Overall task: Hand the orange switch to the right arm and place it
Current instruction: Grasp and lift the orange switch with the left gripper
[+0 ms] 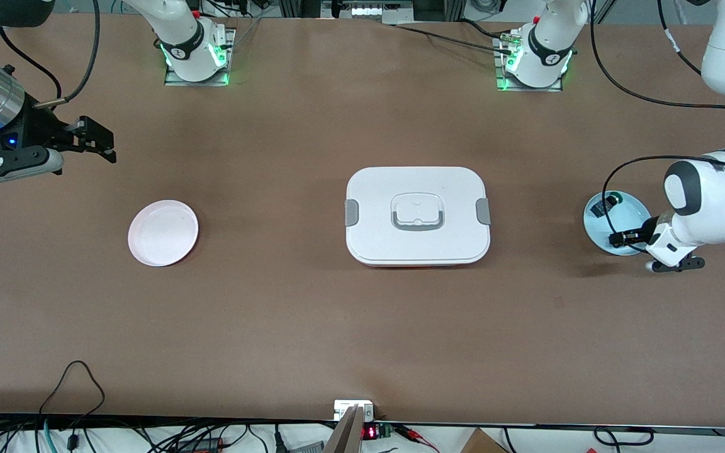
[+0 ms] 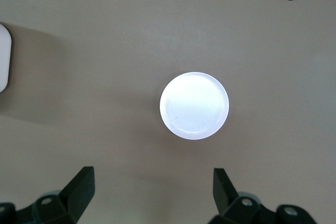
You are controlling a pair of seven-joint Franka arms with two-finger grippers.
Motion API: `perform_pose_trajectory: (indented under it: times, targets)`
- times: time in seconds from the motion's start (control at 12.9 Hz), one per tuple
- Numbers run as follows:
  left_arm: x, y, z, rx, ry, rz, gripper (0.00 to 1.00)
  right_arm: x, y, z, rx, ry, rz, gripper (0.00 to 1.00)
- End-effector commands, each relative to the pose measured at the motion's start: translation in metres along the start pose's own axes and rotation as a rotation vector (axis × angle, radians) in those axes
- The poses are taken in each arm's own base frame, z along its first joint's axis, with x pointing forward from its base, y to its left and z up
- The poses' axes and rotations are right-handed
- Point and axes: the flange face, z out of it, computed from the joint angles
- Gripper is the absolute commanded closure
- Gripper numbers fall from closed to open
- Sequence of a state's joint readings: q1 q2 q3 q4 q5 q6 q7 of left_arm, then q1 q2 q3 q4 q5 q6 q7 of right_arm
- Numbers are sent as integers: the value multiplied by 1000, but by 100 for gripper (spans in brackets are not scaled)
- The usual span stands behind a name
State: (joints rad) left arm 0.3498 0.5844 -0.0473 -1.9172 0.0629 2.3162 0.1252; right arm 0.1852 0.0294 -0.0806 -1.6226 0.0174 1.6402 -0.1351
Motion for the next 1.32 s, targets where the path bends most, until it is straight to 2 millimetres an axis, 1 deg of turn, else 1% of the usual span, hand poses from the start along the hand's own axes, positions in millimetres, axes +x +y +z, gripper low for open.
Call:
perform_pose_trajectory:
  times: [0.0,0.08,0.23,0.31,0.47,0.62,0.78,0.85,0.93,1.01,1.09,1.16,1.24]
  targets:
    - [-5,4,-27,5,-36,21,74,-1,1,-4,1,1,5,0]
    - [-5,8,-47,8,-37,25,74,-1,2,-4,1,1,6,0]
    - [-6,23,-82,-11,-123,55,75,-1,1,-4,1,1,5,0]
    - [-3,27,-103,-21,-167,60,75,-1,1,-4,1,1,5,0]
    - [-3,55,-136,-39,-249,90,75,-1,1,-4,1,1,9,0]
    - [-5,74,-164,-100,-303,78,76,-1,-3,-6,-1,7,5,0]
    - [-7,91,-180,-150,-327,104,76,1,-4,-4,3,9,10,0]
    - [-8,97,-182,-169,-329,112,76,5,-5,2,6,3,10,0]
    - [-9,101,-183,-224,-335,111,76,10,-4,13,8,-15,-3,0]
    - [-13,112,-186,-315,-358,114,76,15,-6,17,19,-7,-3,0]
    - [-14,123,-195,-396,-359,125,76,18,-9,24,40,-15,-5,0]
    - [-13,132,-203,-459,-353,134,76,18,-11,25,61,-17,-2,0]
    - [-14,147,-207,-528,-351,149,76,17,-11,26,63,-23,-2,0]
